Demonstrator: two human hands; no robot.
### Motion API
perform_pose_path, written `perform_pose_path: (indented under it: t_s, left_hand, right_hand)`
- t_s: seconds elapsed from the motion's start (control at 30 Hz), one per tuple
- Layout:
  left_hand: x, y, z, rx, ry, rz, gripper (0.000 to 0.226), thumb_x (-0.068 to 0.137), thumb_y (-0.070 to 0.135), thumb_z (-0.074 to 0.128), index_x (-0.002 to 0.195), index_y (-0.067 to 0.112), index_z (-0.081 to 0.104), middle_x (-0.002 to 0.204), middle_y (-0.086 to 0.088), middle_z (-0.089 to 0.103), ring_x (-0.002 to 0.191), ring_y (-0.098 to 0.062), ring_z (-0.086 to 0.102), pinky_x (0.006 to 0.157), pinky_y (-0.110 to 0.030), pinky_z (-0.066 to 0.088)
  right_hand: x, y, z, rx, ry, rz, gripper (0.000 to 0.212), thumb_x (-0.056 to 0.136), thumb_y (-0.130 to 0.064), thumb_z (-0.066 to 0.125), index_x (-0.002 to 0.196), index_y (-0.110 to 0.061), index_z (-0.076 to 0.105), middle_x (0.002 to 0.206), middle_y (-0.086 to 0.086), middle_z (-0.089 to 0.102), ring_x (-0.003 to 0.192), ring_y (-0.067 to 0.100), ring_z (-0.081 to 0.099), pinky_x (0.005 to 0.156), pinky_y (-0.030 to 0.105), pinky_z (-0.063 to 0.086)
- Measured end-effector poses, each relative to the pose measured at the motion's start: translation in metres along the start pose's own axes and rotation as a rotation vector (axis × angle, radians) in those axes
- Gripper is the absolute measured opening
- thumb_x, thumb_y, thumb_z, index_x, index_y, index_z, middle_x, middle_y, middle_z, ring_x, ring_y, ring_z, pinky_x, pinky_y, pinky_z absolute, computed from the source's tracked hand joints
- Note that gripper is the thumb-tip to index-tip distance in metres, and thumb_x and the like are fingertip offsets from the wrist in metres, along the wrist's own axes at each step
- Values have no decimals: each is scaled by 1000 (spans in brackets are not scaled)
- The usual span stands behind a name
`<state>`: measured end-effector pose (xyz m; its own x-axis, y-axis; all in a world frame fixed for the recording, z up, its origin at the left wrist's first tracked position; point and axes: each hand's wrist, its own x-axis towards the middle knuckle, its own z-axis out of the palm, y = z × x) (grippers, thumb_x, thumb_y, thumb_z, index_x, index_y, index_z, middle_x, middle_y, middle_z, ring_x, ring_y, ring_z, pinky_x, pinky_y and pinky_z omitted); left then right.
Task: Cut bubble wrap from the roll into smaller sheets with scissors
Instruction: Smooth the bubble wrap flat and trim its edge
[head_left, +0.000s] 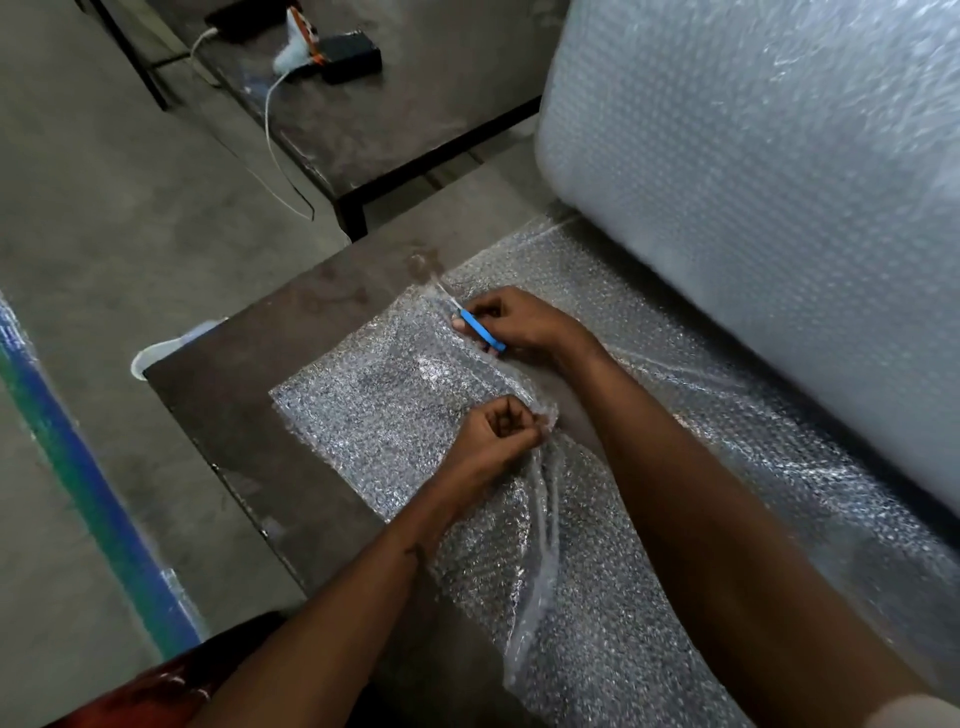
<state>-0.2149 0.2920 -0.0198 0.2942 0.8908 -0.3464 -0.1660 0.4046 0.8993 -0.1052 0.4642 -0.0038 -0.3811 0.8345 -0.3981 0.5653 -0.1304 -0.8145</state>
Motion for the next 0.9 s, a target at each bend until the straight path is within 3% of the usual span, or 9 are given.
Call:
perform_pose_path:
  t_s: [0.07,0.13,0.23,0.3,0.37,0.53,0.63,0.77,0.9]
  left_hand:
    - [0,1,2,9,14,24,19,98,-4,72,89,10,63,92,-22,65,52,-5,58,47,-19,47]
    - [0,1,4,20,50,59,12,97,3,76,95,9,66,91,-16,70,63,-7,65,58,-23,54]
    - [1,2,5,19,149,142,16,93,17,76,104,7,69,100,-13,74,92,-20,70,89,-49,59]
    - [1,2,6,19,226,194,13,94,21,71,105,15,69,100,-5,73,92,-19,68,90,-49,56]
    - [-2,4,6,80,305,242,11,98,17,69,108,20,67,104,-2,74,96,-21,70,91,-44,58]
    - [-20,-2,-9,594,418,370,24,96,14,74,118,19,64,113,2,68,102,-14,67,89,-36,59]
    - [-42,-14,-16,967,377,374,38,92,20,77,128,17,64,124,-4,63,114,-23,62,97,-42,53]
    - [-78,-33,-4,1237,218,396,51,92,36,76,139,23,61,139,-3,60,124,-25,61,106,-49,49]
    - [-98,-48,8,1498,221,369,56,99,54,62,147,28,56,156,-1,52,141,-24,53,116,-51,42]
  right_hand:
    - [-13,4,-6,-172,134,-78,35,90,-53,80,113,-27,80,87,-7,78,73,-1,68,72,25,50]
    - [-32,9,-10,-252,251,-134,35,93,-44,79,124,-27,76,98,-11,77,83,-8,68,73,22,49]
    - [-62,17,-14,-264,324,-153,40,90,-37,82,127,-30,68,84,-7,72,75,5,66,66,28,51]
    - [-78,23,-13,-299,372,-127,38,89,-37,83,121,-29,63,80,-6,70,74,8,67,68,31,52]
    - [-94,27,-7,-345,437,-106,35,90,-35,83,117,-28,61,89,-3,75,83,14,71,74,35,58]
    - [-148,40,21,-311,567,-57,34,89,-22,81,118,-26,64,108,-1,76,93,17,72,84,35,59]
    - [-188,53,46,-308,681,-42,37,90,-18,80,123,-25,66,116,2,75,101,20,71,91,38,59]
    - [-241,67,80,-353,794,-78,43,92,-13,79,133,-20,65,125,4,72,112,22,68,99,37,56]
    - [-294,87,104,-488,903,-92,42,95,-18,76,135,-23,66,123,1,73,117,24,65,110,51,43]
